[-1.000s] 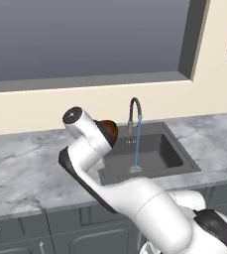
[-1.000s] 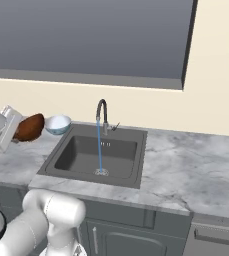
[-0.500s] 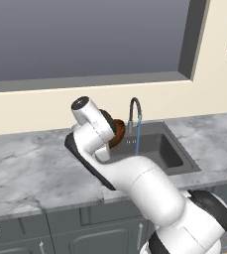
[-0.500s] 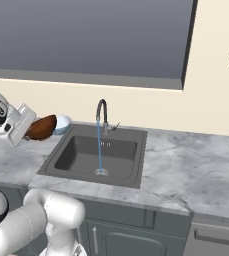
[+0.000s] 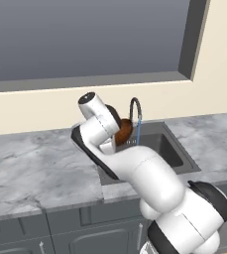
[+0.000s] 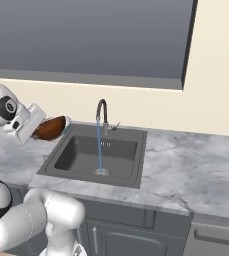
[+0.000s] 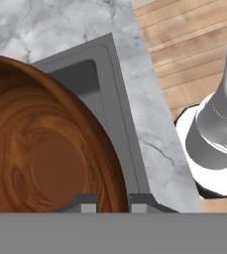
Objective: Rinse each bowl for a few seconds and place them down in the sink or on the counter.
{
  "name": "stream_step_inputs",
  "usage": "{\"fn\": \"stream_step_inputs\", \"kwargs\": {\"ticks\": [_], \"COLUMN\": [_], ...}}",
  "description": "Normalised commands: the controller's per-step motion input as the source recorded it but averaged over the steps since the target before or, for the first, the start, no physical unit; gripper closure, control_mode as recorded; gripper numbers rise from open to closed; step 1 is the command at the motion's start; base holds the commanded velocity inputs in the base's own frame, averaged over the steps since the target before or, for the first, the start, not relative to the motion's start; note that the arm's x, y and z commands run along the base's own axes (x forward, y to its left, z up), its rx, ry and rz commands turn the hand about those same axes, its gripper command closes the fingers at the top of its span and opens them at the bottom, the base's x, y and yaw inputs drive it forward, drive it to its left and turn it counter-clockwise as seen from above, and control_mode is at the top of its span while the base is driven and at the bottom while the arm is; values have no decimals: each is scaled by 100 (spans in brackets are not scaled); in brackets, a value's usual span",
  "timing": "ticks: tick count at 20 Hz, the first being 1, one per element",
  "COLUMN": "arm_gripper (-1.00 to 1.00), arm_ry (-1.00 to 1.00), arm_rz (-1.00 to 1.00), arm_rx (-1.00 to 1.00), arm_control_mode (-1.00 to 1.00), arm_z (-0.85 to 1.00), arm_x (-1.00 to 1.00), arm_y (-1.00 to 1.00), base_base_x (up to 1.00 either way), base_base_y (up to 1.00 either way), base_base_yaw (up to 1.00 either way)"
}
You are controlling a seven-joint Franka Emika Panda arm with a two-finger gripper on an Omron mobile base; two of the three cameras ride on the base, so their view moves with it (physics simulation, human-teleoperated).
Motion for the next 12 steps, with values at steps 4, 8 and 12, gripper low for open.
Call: {"fn": "stream_step_inputs", "kwargs": {"ticks": [4, 8, 12], "arm_gripper": [100, 100, 100], "arm_ry": [1, 2, 0], "arm_rz": [-2, -1, -2], "arm_rx": [1, 1, 0], "arm_control_mode": [-100, -100, -100], "arm_z": [-22, -19, -10], "arm_x": [15, 22, 17], "arm_y": [-25, -27, -26], "base_base_x": [0, 0, 0], "base_base_y": [0, 0, 0], "base_base_yaw": [0, 0, 0]}}
